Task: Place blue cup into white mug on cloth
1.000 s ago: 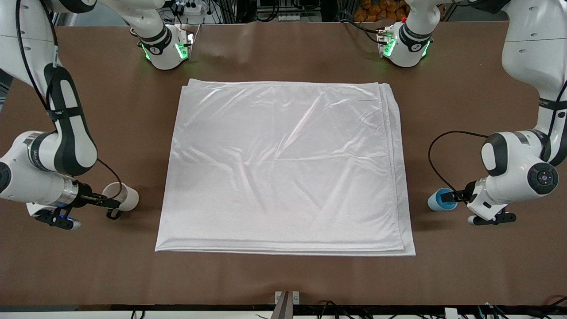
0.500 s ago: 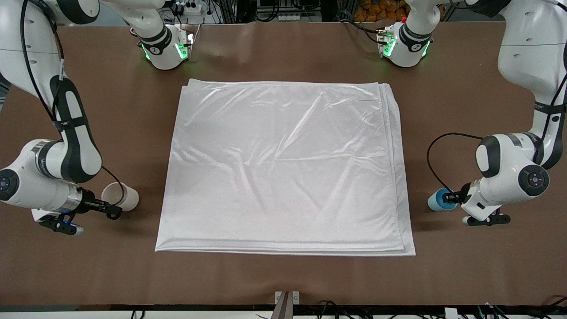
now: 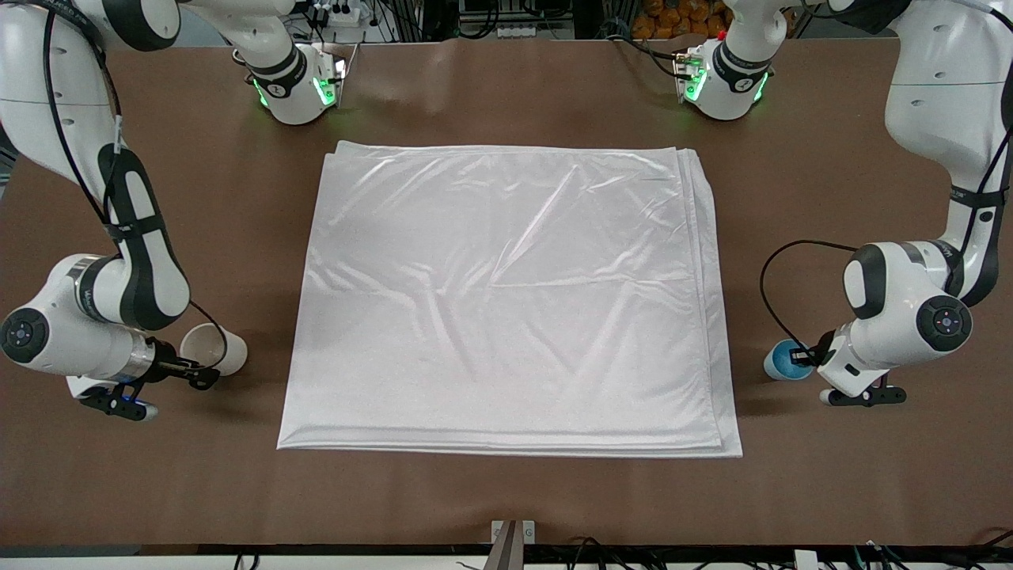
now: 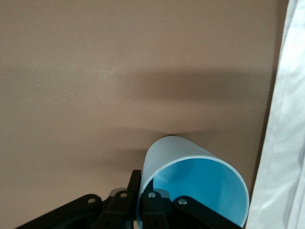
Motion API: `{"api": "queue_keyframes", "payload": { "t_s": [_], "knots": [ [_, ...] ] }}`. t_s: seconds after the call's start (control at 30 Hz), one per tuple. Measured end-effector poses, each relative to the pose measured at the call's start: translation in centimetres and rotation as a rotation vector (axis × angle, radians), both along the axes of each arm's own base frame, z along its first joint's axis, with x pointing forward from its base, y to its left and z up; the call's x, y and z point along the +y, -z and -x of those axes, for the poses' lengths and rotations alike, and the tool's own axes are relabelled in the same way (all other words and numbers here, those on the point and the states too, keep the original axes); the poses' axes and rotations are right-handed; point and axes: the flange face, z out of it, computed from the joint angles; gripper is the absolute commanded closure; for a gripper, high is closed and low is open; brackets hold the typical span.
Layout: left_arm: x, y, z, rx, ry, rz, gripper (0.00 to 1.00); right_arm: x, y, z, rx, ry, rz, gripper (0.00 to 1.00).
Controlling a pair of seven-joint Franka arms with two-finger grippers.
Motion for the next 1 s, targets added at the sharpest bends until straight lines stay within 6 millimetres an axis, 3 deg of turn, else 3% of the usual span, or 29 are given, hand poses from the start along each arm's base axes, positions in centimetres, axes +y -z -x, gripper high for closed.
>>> {"api": "queue_keyframes", "payload": {
  "t_s": [0.03,0.27,0.67,0.87,1.0],
  "knots": [
    [-0.1,-0.1,-0.1,-0.003,0.002,0.000,1.00,0.0,0.0,0.0,0.001,-0.010,0.007,1.00],
    [-1.4,-2.9,-0.6,-0.029,0.021,0.000,1.00,-0.2,0.0,0.0,0.003,-0.064,0.026,1.00],
    [-7.4,-12.6,0.4,-0.061,0.103,0.030,1.00,0.5,-0.3,-0.2,0.004,-0.077,0.024,1.00],
    [-10.9,-15.8,1.1,-0.090,0.139,0.050,1.00,2.5,-0.5,-0.1,0.052,-0.042,0.013,1.00],
    [-14.2,-16.9,1.8,-0.096,0.134,0.073,1.00,5.2,-1.5,-0.1,0.085,0.011,0.013,1.00]
  ]
}}
